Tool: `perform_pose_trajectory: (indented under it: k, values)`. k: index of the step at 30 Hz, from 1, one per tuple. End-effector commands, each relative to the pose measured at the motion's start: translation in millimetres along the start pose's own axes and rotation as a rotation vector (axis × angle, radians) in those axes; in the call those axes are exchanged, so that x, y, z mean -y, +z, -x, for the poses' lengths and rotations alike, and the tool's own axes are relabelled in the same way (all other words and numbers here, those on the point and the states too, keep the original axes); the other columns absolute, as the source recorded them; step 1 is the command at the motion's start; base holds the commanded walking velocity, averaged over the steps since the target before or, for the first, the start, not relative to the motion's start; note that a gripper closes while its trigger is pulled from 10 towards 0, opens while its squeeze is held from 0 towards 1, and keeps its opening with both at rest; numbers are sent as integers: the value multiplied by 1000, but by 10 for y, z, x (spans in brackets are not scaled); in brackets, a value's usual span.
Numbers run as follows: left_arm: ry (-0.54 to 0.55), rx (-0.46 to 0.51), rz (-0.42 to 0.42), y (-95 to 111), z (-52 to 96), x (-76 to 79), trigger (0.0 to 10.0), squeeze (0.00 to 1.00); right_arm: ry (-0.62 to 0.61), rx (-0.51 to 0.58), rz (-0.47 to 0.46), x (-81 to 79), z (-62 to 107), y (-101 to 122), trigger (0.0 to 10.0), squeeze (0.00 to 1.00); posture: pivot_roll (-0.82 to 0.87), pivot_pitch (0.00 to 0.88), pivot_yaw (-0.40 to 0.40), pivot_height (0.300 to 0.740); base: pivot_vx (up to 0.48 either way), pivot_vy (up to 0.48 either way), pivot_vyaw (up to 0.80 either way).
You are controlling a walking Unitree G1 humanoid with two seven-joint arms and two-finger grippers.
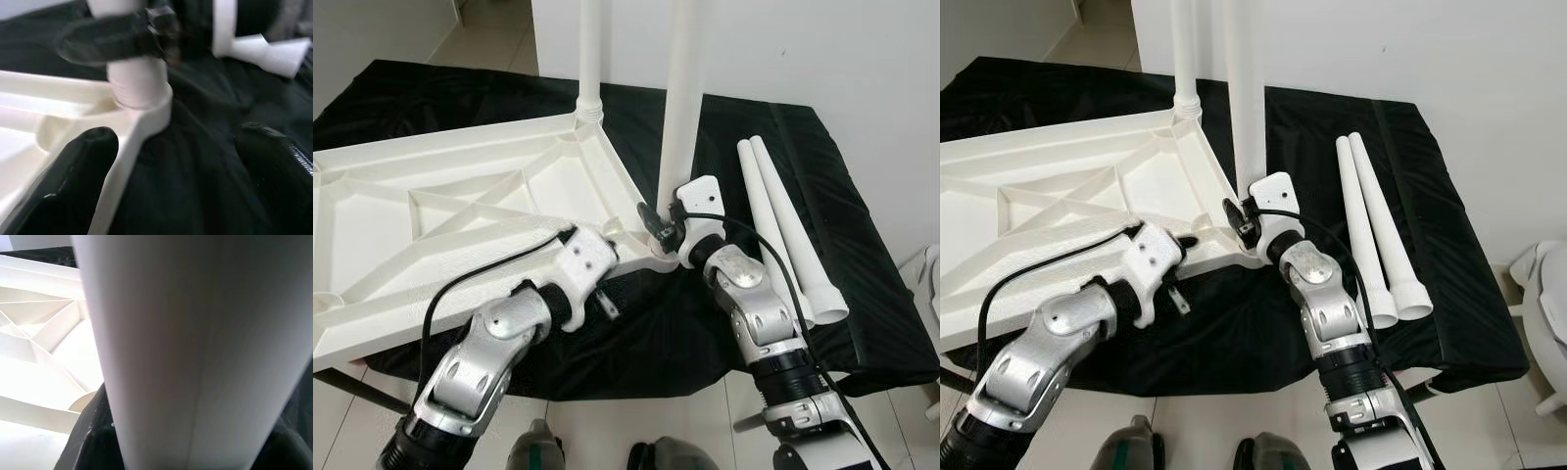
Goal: Building children table
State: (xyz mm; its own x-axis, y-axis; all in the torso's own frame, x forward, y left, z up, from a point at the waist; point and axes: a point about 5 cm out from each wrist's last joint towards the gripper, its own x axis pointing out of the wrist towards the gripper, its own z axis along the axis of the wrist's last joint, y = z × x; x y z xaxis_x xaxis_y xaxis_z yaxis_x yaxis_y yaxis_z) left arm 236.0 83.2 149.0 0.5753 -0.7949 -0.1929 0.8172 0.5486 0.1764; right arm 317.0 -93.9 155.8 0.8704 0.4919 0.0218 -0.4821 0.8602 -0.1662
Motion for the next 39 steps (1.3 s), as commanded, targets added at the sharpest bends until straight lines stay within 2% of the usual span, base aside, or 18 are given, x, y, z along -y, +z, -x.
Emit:
perform_pose_trajectory:
  k: [1, 3, 6, 8, 10, 22, 29, 34, 39]
  values:
    - [-31, -7, -9, 11, 14, 40, 10000, 0, -30, -73, -91, 41, 62, -182, 10000, 0, 56, 36, -50, 740, 0, 0, 0]
    - [-35, -7, -7, 19, 17, 46, 10000, 0, -80, -80, -211, 89, 60, -218, 10000, 0, 56, 36, -50, 740, 0, 0, 0]
    - [-35, -7, -7, 19, 17, 46, 10000, 0, -80, -80, -211, 89, 60, -218, 10000, 0, 56, 36, -50, 740, 0, 0, 0]
    - [-33, 0, -8, 39, 16, 49, 10000, 0, -145, -91, -301, 164, 59, -246, 10000, 0, 59, 36, -51, 740, 0, 0, 0]
    - [-27, 6, -4, 57, 17, 49, 10000, 0, -183, -96, -333, 215, 60, -257, 10000, 0, 59, 36, -51, 740, 0, 0, 0]
    - [-27, 4, -4, 66, 43, 41, 10000, 0, -202, -104, -354, 176, 104, -311, 10000, 0, 61, 34, -55, 740, 0, 0, 0]
    - [-2, 8, -3, 71, 50, 22, 10000, 0, -141, -16, -231, 9, 195, -287, 10000, 0, 65, 29, -60, 740, 0, 0, 0]
    - [3, 7, -2, 67, 56, 18, 10000, 0, -132, -4, -224, -29, 209, -289, 10000, 0, 67, 25, -62, 740, 0, 0, 0]
    - [12, 5, -2, 66, 63, 9, 10000, 0, -122, -48, -224, -40, 148, -302, 10000, 0, 68, 24, -62, 740, 0, 0, 0]
